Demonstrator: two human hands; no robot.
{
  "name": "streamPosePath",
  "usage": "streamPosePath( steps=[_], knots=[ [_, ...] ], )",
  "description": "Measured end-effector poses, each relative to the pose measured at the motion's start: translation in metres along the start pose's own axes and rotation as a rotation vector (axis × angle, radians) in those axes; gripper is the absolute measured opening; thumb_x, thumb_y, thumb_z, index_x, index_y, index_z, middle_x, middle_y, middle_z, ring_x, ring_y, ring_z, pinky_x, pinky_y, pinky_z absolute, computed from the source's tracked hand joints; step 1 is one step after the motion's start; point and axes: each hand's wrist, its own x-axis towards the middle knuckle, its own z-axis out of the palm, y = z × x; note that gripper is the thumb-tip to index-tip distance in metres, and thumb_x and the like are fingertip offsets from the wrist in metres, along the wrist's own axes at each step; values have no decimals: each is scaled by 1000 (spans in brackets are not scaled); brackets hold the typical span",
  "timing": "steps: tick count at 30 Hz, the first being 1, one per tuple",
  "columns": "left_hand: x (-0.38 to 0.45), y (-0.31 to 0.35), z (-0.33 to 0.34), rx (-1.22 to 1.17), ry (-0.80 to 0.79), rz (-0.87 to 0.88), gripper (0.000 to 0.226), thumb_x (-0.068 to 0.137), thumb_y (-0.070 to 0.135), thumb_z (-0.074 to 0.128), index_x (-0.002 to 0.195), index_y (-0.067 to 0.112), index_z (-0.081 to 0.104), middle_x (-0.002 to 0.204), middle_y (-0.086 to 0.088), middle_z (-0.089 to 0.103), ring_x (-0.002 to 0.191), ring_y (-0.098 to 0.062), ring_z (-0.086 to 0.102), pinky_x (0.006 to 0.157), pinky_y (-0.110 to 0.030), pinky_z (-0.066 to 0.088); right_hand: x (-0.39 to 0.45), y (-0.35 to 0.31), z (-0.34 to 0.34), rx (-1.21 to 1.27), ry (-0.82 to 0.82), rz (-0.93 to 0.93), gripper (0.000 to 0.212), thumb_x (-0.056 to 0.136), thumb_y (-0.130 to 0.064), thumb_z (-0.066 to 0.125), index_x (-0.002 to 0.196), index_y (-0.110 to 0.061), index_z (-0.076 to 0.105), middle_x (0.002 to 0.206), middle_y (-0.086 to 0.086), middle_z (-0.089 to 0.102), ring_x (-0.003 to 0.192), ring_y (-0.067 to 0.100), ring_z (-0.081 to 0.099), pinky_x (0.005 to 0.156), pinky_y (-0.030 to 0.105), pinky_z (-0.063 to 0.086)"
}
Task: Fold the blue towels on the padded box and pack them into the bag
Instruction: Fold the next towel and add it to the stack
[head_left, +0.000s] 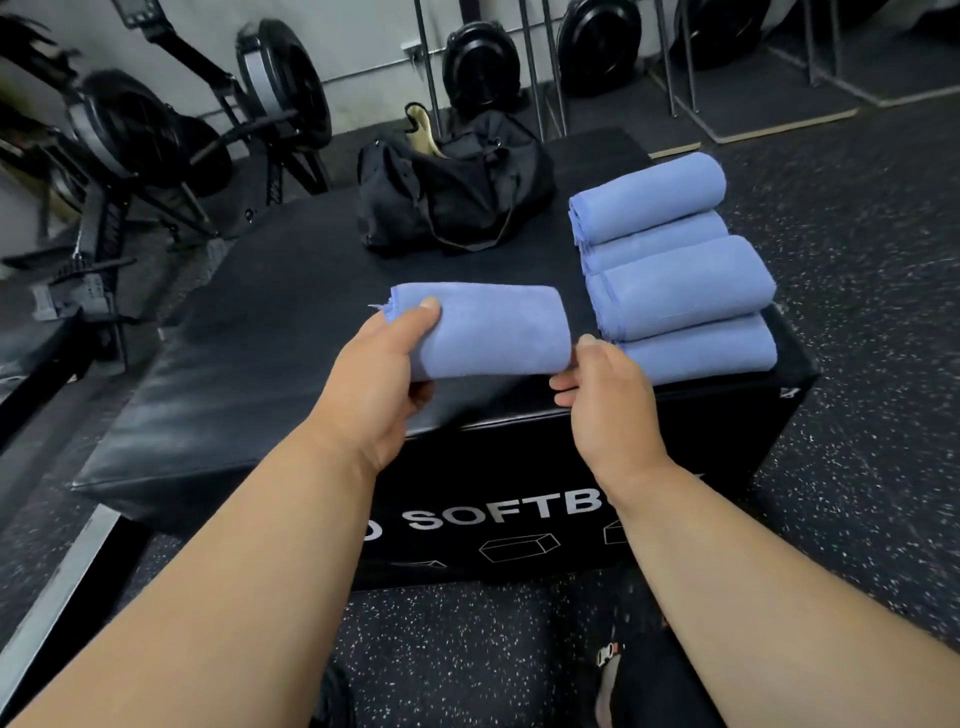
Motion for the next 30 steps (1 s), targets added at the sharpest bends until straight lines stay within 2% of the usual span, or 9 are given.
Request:
streamPosePath(
  steps=[2,4,7,9,11,17,23,27,30],
  knots=[
    [6,8,23,-51,-31,-12,34,101,38,66,130,20,71,119,5,78,97,-14,68,71,-27,50,2,-2,-12,135,3,116,41,103,-36,37,95,-19,73,81,3,77,74,17,71,70,28,50],
    [12,18,48,-86,-84,-10,32,101,37,65,125,17,73,109,4,76,87,-14,64,62,-24,48,3,-4,-22,166,-12,152,43,97,-36,34,99,-21,74,81,5,78,67,13,71,71,32,47],
    [23,34,85,-139,-177,-28,15,102,37,65,109,25,72,95,7,75,77,-11,66,57,-22,46,2,-6,-32,158,-52,155,40,94,-32,34,96,-19,72,75,6,77,63,14,72,69,33,46],
    [30,45,110,-183,-215,-38,15,102,37,65,111,27,69,99,6,75,82,-13,69,56,-21,48,0,-6,-38,148,-93,176,37,99,-21,35,94,-14,71,71,8,76,60,17,71,66,32,46],
    [40,50,134,-199,-242,-48,16,103,37,64,112,26,70,102,4,77,87,-16,71,55,-21,50,1,-6,-43,130,-128,201,38,99,-20,35,91,-10,71,69,9,76,59,18,70,66,33,46],
    [74,12,178,103,-127,-163,26,102,36,66,119,17,67,116,-8,73,78,-20,71,53,-24,56,11,-4,-63,43,-157,220,37,99,-19,37,84,-7,69,65,10,74,59,23,71,68,36,50],
    [86,8,182,62,-70,-119,32,103,36,64,124,11,69,115,-9,74,76,-20,72,62,-28,60,12,-4,-75,15,-164,183,38,97,-26,40,80,-8,69,63,8,73,62,26,71,76,47,60],
    [84,10,185,-60,-96,-85,37,104,36,63,130,9,68,99,-6,73,61,-16,69,53,-24,53,8,-9,-74,1,-203,162,39,88,-36,41,76,-10,68,61,7,72,63,27,71,79,52,60],
    [83,7,186,-35,-125,-92,37,104,39,63,129,12,68,99,-5,74,63,-16,70,52,-25,51,6,-13,-75,4,-213,157,38,93,-36,45,75,-12,67,62,7,72,68,30,71,81,54,59]
  ],
)
